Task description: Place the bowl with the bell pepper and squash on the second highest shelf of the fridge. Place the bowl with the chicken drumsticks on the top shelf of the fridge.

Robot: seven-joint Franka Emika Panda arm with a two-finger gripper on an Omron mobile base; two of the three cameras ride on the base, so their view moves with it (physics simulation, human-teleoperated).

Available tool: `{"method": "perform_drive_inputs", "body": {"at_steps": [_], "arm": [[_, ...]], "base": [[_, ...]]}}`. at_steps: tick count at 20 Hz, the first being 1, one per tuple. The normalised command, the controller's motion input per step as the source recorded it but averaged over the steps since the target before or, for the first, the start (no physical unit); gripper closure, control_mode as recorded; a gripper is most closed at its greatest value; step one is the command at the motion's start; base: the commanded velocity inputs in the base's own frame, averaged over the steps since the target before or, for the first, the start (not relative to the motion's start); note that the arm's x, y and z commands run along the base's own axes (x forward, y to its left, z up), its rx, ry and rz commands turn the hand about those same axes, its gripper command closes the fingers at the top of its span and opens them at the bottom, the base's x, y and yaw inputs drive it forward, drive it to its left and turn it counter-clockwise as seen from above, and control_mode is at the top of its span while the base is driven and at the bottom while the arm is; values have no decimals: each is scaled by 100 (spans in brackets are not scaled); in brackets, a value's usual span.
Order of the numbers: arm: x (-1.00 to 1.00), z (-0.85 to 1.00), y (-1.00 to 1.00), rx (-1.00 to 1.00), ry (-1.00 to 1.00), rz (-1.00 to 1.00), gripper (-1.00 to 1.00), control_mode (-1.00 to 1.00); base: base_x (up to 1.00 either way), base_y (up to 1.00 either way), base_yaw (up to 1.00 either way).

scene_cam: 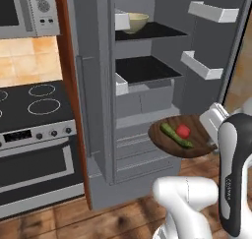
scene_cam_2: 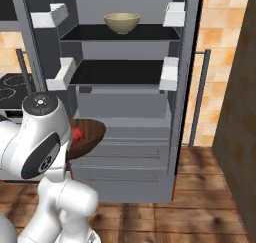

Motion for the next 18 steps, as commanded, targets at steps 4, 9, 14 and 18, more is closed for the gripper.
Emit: {"method": "perform_drive_inputs", "body": {"at_steps": [4, 9, 14, 18], "arm": [[0, 0, 0, 0, 0, 0, 100, 100], [0, 0, 0, 0, 0, 0, 100, 100], [0, 0, 0, 0, 0, 0, 100, 100], [0, 0, 0, 0, 0, 0, 100, 100]], "base": [[85, -68, 29], [55, -44, 36], [24, 16, 22], [41, 5, 1]]}}
